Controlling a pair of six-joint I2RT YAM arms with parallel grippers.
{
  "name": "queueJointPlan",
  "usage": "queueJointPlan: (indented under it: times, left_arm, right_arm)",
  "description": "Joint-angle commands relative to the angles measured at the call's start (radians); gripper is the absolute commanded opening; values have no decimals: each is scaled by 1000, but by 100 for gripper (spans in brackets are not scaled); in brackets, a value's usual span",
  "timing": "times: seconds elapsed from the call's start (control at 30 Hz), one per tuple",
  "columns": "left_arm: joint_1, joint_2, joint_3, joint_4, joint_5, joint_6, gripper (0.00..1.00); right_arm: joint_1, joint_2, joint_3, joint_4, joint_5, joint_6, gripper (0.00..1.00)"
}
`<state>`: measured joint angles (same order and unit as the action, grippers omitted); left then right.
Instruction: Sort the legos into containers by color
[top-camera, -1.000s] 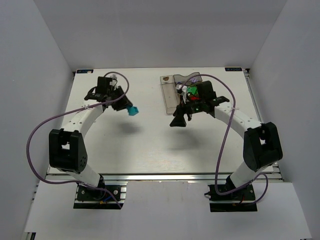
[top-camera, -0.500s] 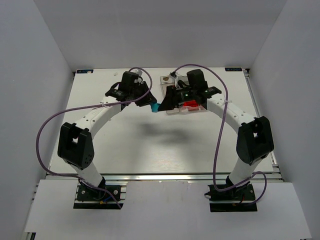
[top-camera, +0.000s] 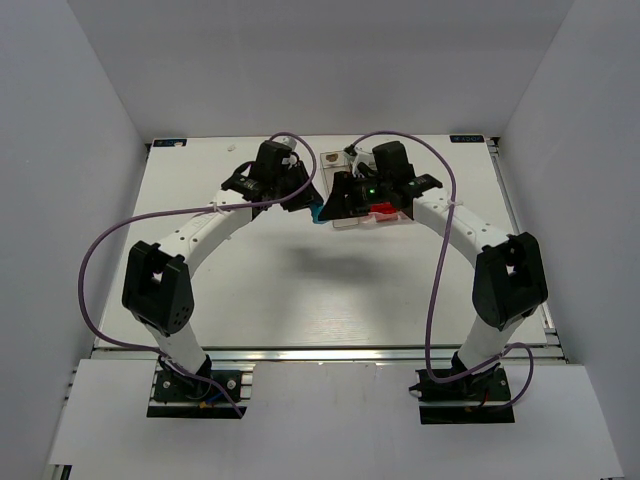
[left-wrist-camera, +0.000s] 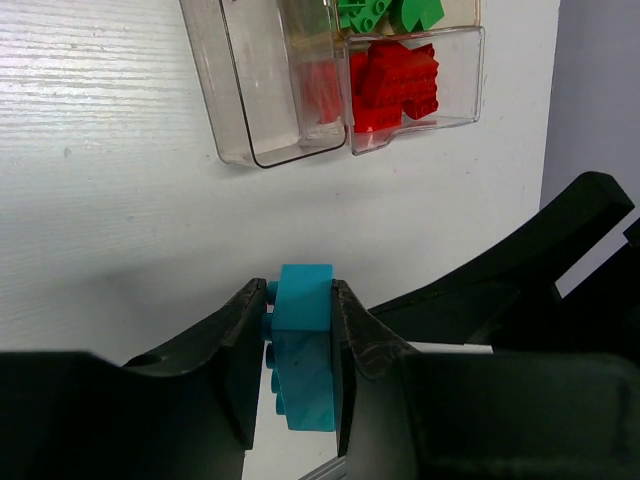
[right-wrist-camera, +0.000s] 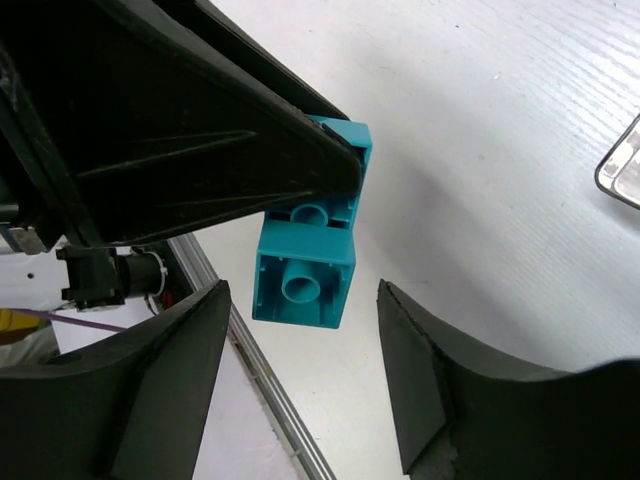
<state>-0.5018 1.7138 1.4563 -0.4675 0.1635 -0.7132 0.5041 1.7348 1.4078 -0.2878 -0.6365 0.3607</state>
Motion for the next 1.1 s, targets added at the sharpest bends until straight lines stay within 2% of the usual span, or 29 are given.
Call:
queueJointPlan:
  times: [0.0, 0.03, 0.17, 0.2, 0.3, 0.5, 0.57, 0.73, 0.9, 1.07]
  left_arm:
    - [-9, -8, 44, -3, -16, -5, 0]
    - [-9, -8, 44, -5, -16, -6, 0]
    - [-9, -11, 42, -7, -15, -3, 0]
    - [-9, -13, 41, -7, -16, -2, 0]
    - [-9, -22, 26, -5, -22, -3, 0]
    - [29, -52, -30, -36, -116, 26, 0]
    - [57, -57, -39, -55, -194, 58, 0]
    - [103, -51, -28, -99, -214, 89, 0]
    - [103, -91, -76, -65, -190, 80, 0]
    - [103, -138, -125, -37, -165, 58, 0]
  right_arm:
    - [-3, -20, -6, 25, 14, 6, 65]
    - [-1, -20, -6, 35, 14, 6, 56]
    - [-9, -3, 2, 50, 12, 11, 35]
    - [-6, -3, 2, 58, 9, 12, 22]
    - [-10, -4, -3, 78, -9, 14, 0]
    - [-64, -30, -10, 91, -8, -3, 0]
    - [-100, -31, -13, 84, -17, -18, 0]
    - [-151, -17, -18, 93, 7, -60, 0]
    - [-150, 75, 65, 44, 161, -254, 0]
    - [-142, 213, 195, 42, 268, -356, 0]
